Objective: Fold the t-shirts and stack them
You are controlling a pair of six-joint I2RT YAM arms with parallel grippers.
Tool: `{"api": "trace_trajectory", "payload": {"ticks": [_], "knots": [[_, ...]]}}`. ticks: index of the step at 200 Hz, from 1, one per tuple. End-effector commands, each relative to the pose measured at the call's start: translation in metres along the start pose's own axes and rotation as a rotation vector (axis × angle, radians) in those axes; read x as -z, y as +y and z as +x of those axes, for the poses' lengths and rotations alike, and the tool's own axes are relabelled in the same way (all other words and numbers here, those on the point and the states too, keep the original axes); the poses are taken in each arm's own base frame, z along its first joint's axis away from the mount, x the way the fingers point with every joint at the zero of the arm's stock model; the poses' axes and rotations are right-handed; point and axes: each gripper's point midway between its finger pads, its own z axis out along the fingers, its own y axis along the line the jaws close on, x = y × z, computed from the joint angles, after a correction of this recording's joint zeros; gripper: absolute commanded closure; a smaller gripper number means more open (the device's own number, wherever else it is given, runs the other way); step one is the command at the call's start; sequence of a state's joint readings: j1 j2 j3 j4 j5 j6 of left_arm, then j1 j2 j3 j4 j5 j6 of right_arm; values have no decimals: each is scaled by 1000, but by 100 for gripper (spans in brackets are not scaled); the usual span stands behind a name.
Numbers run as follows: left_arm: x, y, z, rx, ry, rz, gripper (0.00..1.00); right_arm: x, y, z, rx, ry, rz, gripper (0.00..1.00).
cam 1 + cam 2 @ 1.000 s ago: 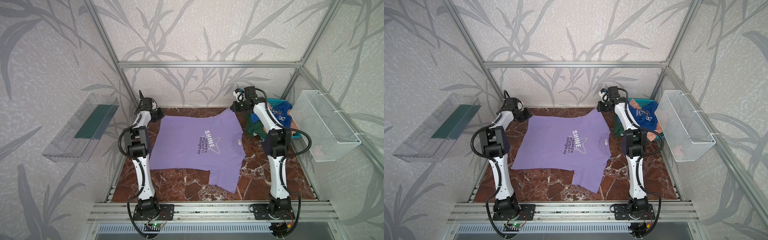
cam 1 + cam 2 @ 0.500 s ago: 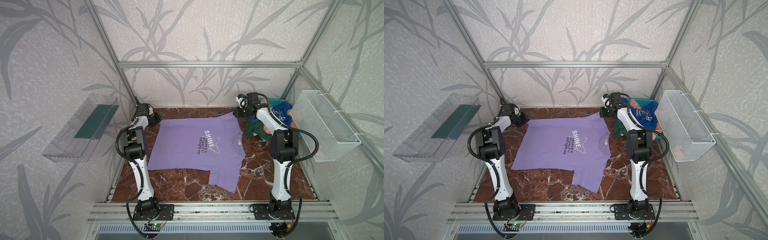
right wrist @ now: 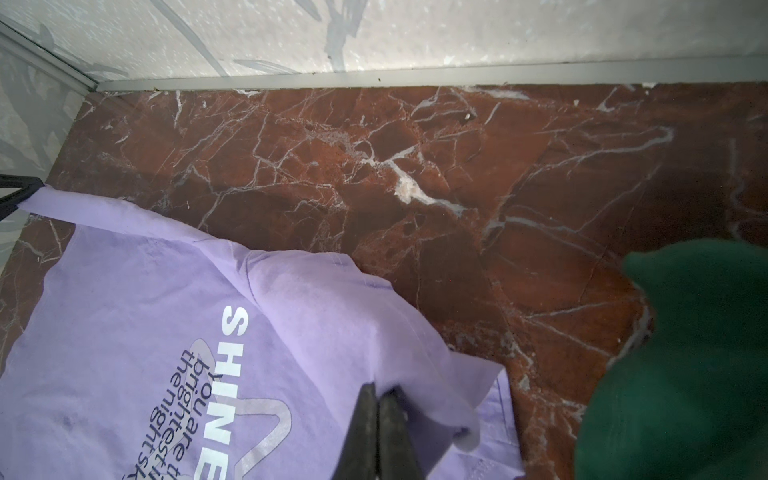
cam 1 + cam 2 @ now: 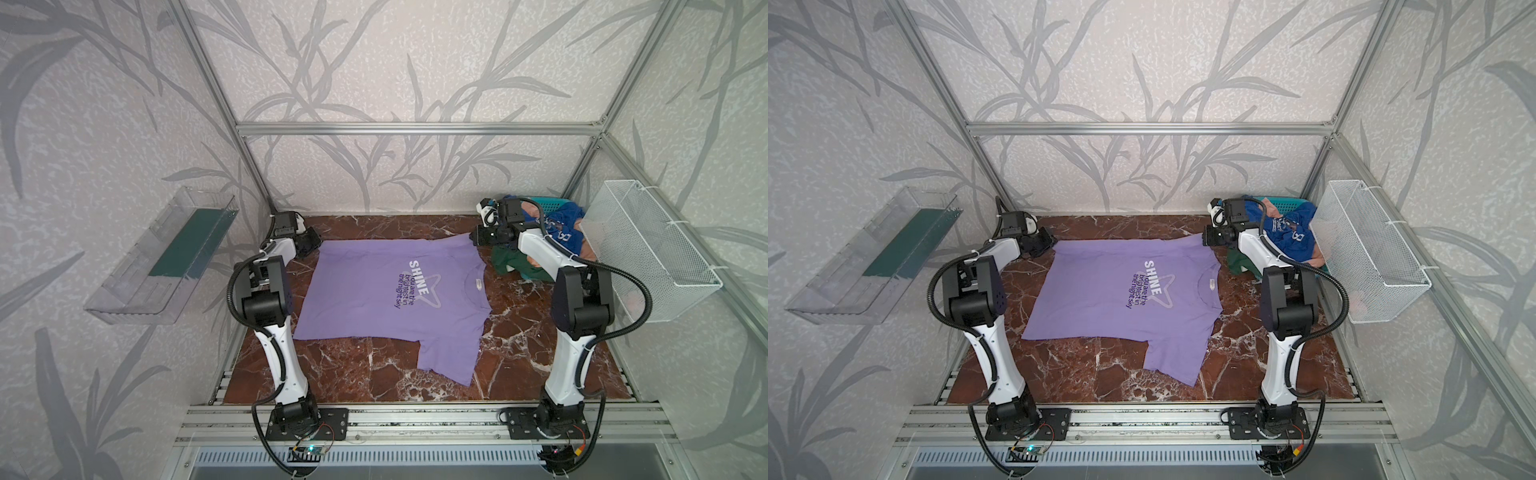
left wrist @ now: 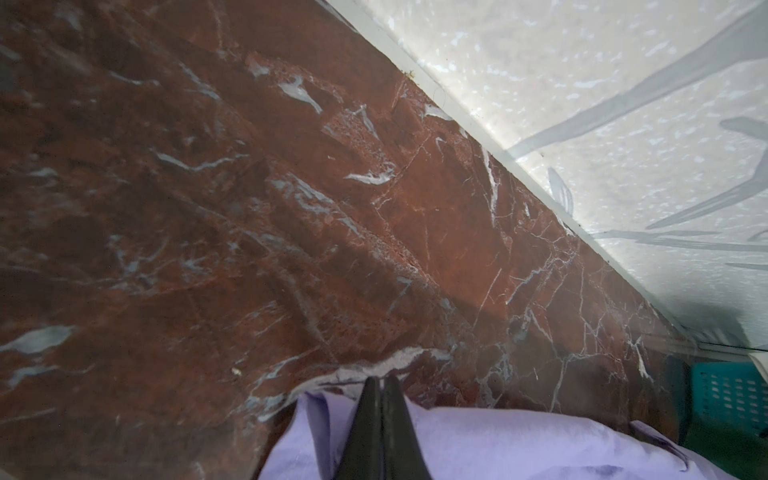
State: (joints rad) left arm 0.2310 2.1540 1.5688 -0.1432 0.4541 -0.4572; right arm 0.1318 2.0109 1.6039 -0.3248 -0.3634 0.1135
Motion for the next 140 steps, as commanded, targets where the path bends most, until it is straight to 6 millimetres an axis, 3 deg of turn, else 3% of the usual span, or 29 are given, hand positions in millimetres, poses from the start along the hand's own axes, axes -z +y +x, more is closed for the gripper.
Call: {"api": "trace_trajectory", "payload": {"ticks": [1,60,140], "knots": [[17,-9,-14,-4,-63,24,100,18,6,-20,-18,-97,-4,100],[22,-2,-2,7,-70,7,100,24,4,-3,-60,-107,4,100],[37,-11,-5,6,-106,27,100,33,4,3,-110,-113,23,100]]}}
